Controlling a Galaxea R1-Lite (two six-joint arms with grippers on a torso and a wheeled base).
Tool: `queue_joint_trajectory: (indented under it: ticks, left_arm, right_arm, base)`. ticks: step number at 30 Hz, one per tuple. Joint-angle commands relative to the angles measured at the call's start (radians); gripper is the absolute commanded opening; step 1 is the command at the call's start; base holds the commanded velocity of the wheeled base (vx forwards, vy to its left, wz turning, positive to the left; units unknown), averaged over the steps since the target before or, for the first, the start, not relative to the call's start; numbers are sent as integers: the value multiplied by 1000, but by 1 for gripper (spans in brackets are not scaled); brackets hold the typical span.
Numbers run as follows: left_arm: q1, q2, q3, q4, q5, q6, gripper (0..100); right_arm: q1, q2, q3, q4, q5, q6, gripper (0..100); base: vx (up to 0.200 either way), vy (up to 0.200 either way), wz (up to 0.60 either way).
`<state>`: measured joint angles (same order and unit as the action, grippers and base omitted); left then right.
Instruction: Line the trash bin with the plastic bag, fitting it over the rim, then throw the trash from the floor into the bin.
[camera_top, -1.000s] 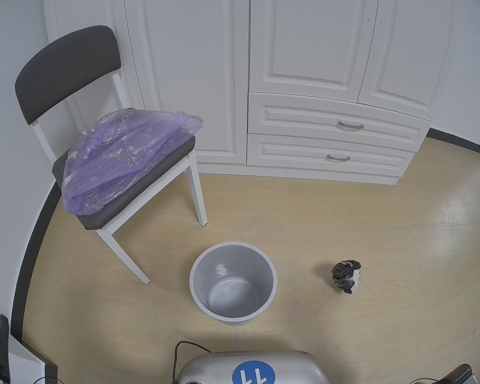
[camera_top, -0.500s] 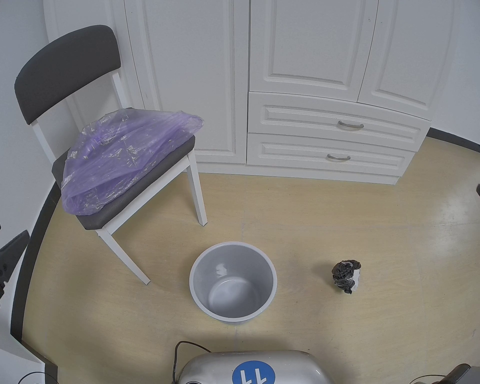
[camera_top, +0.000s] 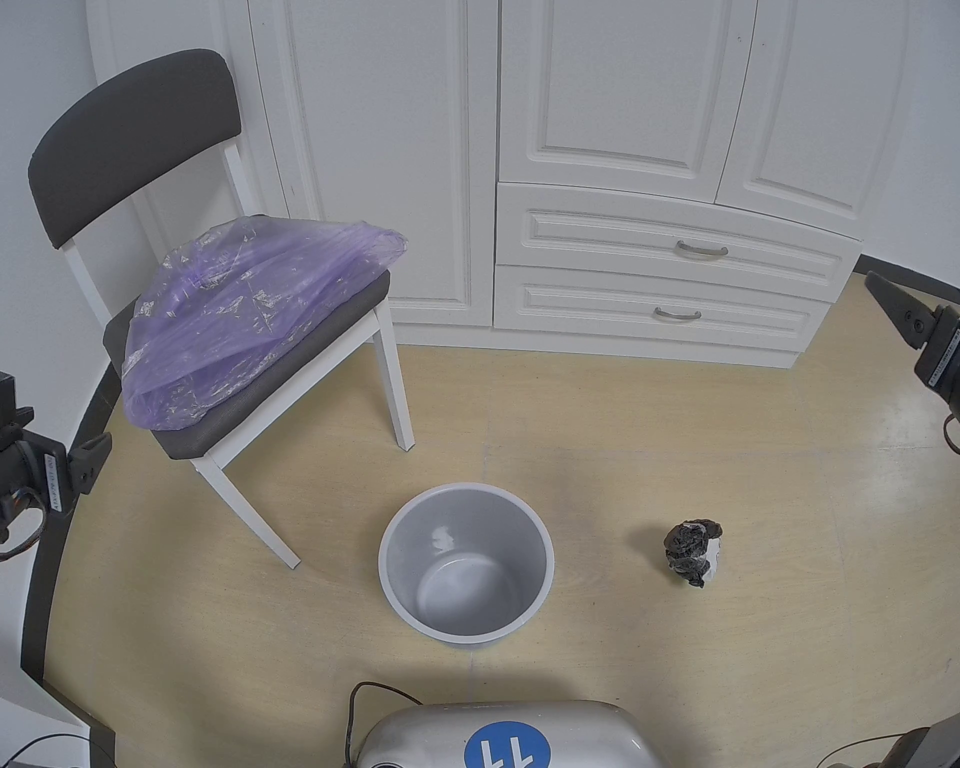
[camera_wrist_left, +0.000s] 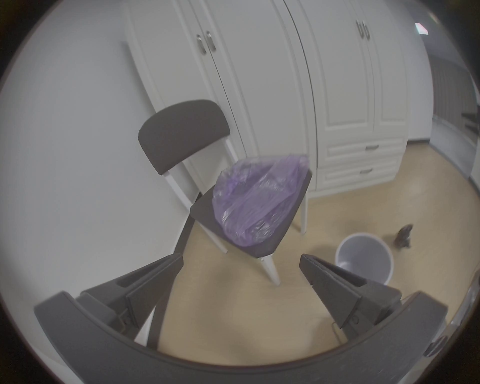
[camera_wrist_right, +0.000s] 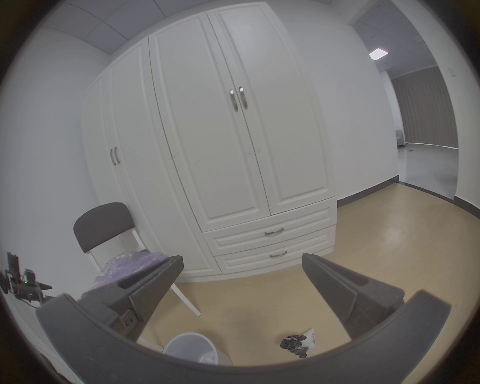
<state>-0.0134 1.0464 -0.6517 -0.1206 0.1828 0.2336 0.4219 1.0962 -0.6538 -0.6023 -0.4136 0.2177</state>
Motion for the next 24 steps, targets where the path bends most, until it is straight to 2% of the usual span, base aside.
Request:
queue_joint_trajectory:
  ticks: [1, 8, 12, 18, 24]
  left_arm:
    - [-7, 184, -20, -34, 70, 56, 100]
    - [-7, 247, -6, -117, 101, 55, 100]
    - [-7, 241, -2, -125, 101, 50, 100]
    - [-13, 208, 21, -125, 99, 49, 100]
    - [-34, 161, 64, -126, 92, 52, 100]
  right_arm:
    - [15, 57, 0, -16, -4, 0, 100]
    - [14, 42, 10, -16, -4, -14, 100]
    - [23, 5, 34, -17, 12, -43, 100]
    - [23, -70, 57, -16, 79, -96, 100]
    - [21, -105, 57, -17, 73, -144, 100]
  base:
    - [0, 0, 0]
    - [0, 0, 0]
    - [0, 0, 0]
    - [0, 0, 0]
    - [0, 0, 0]
